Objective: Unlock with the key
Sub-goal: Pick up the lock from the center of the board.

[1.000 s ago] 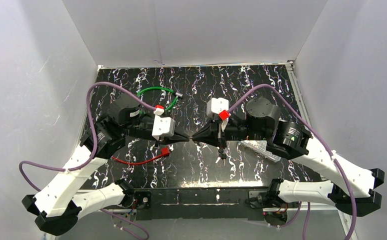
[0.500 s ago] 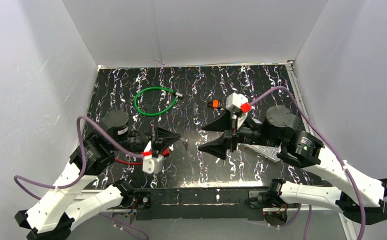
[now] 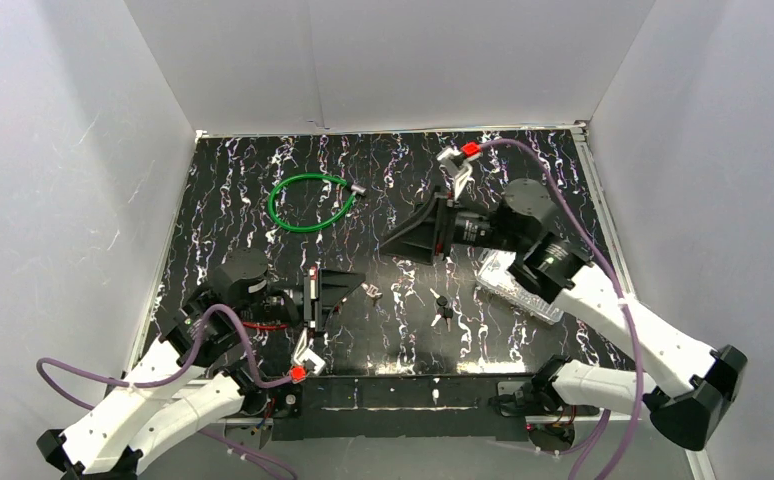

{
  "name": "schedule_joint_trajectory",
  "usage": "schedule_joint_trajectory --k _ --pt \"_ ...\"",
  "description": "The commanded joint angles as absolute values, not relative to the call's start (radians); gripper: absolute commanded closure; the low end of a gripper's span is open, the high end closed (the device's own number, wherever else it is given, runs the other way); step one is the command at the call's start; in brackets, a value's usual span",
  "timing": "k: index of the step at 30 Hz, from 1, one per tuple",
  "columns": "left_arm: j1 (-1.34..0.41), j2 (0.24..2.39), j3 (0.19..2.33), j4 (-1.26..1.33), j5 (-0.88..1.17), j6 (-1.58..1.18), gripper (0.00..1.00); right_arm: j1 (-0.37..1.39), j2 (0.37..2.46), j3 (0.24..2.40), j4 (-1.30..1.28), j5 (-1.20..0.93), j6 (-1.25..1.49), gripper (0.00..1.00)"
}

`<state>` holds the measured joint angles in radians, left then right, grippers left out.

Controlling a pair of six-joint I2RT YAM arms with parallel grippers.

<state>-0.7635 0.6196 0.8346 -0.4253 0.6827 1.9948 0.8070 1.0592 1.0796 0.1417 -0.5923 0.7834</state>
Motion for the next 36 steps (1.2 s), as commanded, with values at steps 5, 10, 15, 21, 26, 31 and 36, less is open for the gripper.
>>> schedule_joint_trajectory --k 5,10,15,21,26,31,36 --pt "-0.769 0.642 0.851 -0.281 0.673 2.247 1.00 0.807 1.071 1.012 0.354 -0.756 0.962 0.46" --pt "-0.769 0.665 0.867 -0.237 0.669 2.253 1.00 0.806 1.062 0.996 0.315 -0.757 0.936 0.49" --pt "-0.769 0.676 0.865 -0.212 0.665 2.253 1.00 0.807 1.065 0.999 0.270 -0.754 0.905 0.54" --pt "-0.769 0.669 0.859 -0.207 0.684 2.256 1.00 0.804 1.018 0.999 0.176 -0.666 0.804 0.56" --pt "-0.770 0.665 0.859 -0.207 0.694 2.257 1.00 0.796 1.017 1.050 0.116 -0.604 0.745 0.56" --pt "-0.770 0.665 0.861 -0.207 0.688 2.253 1.00 0.795 1.058 1.056 0.146 -0.651 0.786 0.56" --pt "-0.770 0.666 0.855 -0.200 0.679 2.252 1.00 0.795 1.090 1.032 0.196 -0.724 0.843 0.59"
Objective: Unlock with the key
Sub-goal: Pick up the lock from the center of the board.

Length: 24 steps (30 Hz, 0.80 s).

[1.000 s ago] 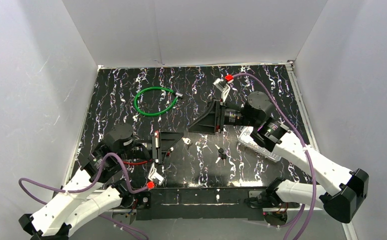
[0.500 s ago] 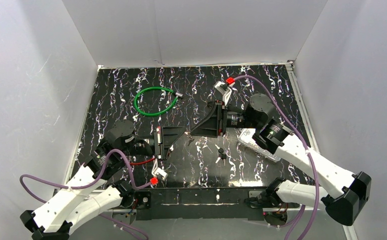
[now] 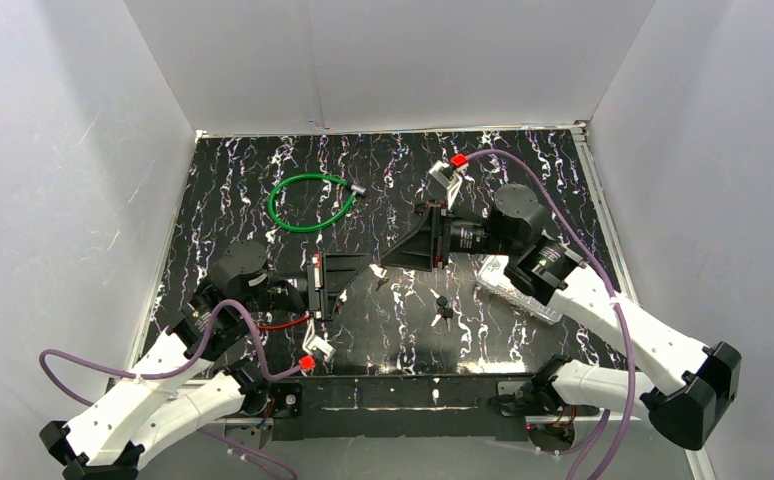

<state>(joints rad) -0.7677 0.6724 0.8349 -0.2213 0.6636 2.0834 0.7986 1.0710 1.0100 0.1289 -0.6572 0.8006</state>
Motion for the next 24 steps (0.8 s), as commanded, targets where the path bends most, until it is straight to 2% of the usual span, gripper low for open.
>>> schedule_joint_trajectory --k 1,6,9,24 --pt "-0.770 0.666 0.854 -0.198 0.678 2.252 1.00 0.795 1.095 1.028 0.215 -0.745 0.856 0.60" --pt "-0.770 0.672 0.853 -0.191 0.671 2.253 1.00 0.796 1.107 1.019 0.284 -0.802 0.898 0.66" --pt "-0.770 0.677 0.851 -0.186 0.667 2.257 1.00 0.796 1.115 1.019 0.292 -0.828 0.914 0.74" --pt "-0.770 0.687 0.854 -0.176 0.658 2.265 1.00 0.807 1.165 1.022 0.325 -0.878 0.951 0.75"
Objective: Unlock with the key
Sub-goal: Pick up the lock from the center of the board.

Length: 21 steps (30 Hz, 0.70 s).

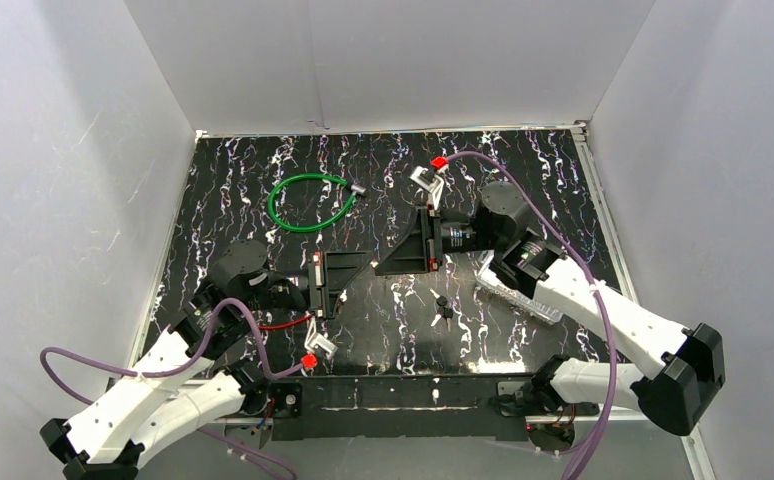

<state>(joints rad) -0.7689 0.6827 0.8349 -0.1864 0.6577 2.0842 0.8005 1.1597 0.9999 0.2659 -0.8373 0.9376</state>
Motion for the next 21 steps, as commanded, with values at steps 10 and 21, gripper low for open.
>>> schedule_joint_trajectory --k 10,21 --pt "-0.771 0.679 0.837 -0.171 0.640 2.264 1.00 0.803 1.135 1.026 0.275 -0.840 0.911 0.99" --pt "-0.770 0.774 0.901 -0.180 0.320 1.542 0.02 0.761 1.006 1.057 -0.123 -0.664 0.676 0.99"
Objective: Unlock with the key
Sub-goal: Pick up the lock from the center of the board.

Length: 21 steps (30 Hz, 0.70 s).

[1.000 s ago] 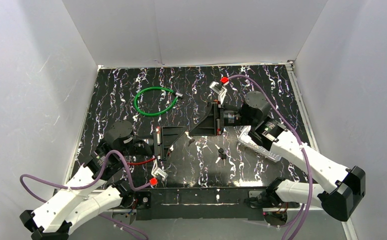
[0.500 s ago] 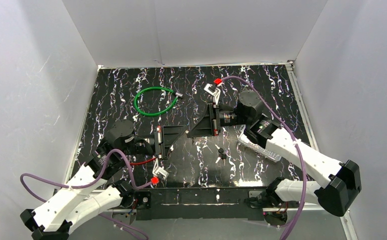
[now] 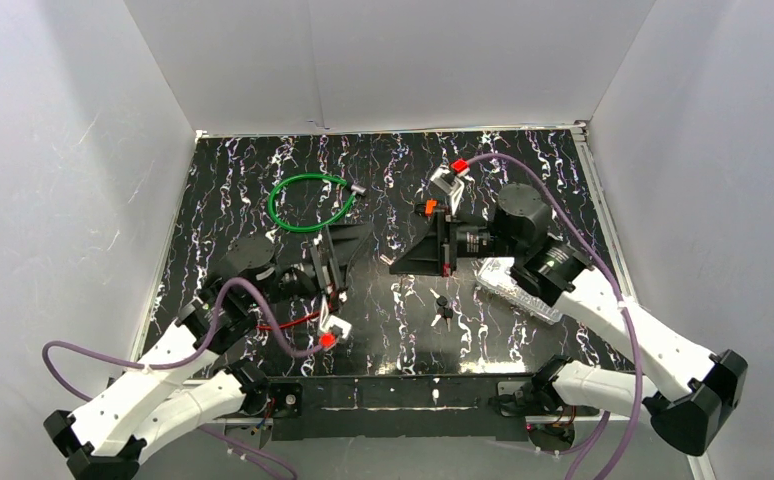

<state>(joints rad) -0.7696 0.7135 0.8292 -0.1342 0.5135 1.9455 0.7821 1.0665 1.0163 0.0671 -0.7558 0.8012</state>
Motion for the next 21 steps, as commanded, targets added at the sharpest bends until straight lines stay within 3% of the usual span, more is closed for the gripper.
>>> schedule_joint_trajectory --k 1,3,10,21 --pt "-0.766 0.818 0.957 -0.247 0.265 1.424 0.02 0.760 0.993 1.058 -0.175 -0.632 0.648 0.99" --pt "-0.713 0.923 1.031 -0.313 0.194 1.214 0.02 0.759 0.969 1.062 -0.266 -0.564 0.591 0.99" --pt "-0.378 1.489 1.417 -0.639 0.342 0.816 0.06 0.757 0.877 1.015 -0.346 -0.431 0.535 0.99" --pt "-0.303 2.122 1.947 -0.932 0.382 0.601 0.16 0.752 0.776 0.960 -0.347 -0.335 0.522 0.99"
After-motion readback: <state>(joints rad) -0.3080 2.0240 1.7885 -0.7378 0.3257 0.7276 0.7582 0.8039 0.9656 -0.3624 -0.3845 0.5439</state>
